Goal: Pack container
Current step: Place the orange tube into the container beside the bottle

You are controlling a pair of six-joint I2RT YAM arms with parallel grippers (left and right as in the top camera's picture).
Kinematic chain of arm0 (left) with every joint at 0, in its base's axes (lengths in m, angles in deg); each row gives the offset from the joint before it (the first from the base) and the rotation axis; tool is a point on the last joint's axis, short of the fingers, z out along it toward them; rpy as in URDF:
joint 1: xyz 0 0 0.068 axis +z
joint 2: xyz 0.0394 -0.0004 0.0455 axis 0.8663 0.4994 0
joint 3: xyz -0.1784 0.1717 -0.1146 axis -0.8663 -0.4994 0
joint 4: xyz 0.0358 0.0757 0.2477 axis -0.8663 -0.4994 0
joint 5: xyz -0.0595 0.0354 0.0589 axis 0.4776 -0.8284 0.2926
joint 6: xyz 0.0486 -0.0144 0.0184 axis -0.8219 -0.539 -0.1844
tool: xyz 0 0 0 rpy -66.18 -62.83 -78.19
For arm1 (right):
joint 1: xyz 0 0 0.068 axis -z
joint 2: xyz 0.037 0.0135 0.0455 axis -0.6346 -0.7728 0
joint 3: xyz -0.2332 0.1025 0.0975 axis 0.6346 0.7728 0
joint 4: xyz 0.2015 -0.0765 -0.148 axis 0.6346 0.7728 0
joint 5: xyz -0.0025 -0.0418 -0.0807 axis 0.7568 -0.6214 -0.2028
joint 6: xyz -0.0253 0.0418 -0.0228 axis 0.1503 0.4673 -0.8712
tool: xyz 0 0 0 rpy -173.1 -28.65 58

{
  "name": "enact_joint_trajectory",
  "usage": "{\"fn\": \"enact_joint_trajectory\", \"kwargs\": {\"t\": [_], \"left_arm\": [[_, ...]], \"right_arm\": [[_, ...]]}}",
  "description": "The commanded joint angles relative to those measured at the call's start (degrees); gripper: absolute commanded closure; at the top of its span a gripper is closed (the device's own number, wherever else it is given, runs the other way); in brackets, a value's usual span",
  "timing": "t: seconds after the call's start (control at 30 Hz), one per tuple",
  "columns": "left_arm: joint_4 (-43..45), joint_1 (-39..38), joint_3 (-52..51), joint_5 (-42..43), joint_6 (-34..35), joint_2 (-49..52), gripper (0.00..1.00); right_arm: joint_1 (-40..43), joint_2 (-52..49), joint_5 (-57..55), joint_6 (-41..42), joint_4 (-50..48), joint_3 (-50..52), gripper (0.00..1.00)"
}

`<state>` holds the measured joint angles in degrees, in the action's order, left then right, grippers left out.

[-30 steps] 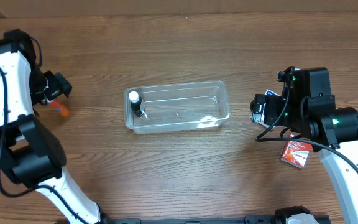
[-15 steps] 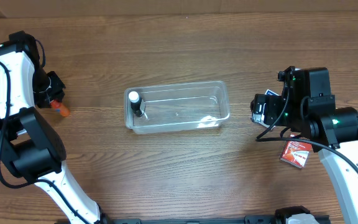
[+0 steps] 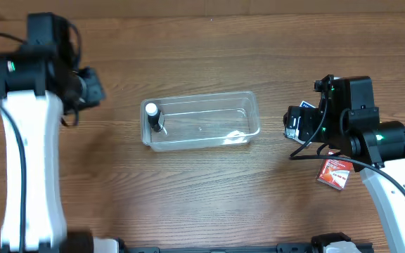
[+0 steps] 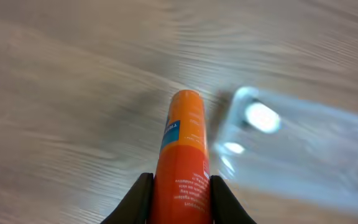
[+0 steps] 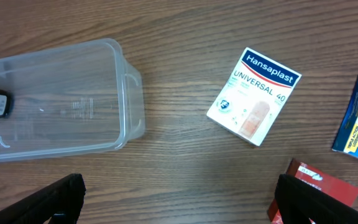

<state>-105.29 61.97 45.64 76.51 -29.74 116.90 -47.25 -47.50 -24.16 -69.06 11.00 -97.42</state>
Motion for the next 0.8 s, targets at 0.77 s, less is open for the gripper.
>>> {"fn": "enact_joint_trajectory", "kwargs": {"t": [0.77], "left_arm": [[19.12,-17.73,-28.26,0.94,7.98,4.96,0.96]], "right_arm": [[0.33,-0.07,0.17,0.07,0.2,-1.79,0.0]]}}
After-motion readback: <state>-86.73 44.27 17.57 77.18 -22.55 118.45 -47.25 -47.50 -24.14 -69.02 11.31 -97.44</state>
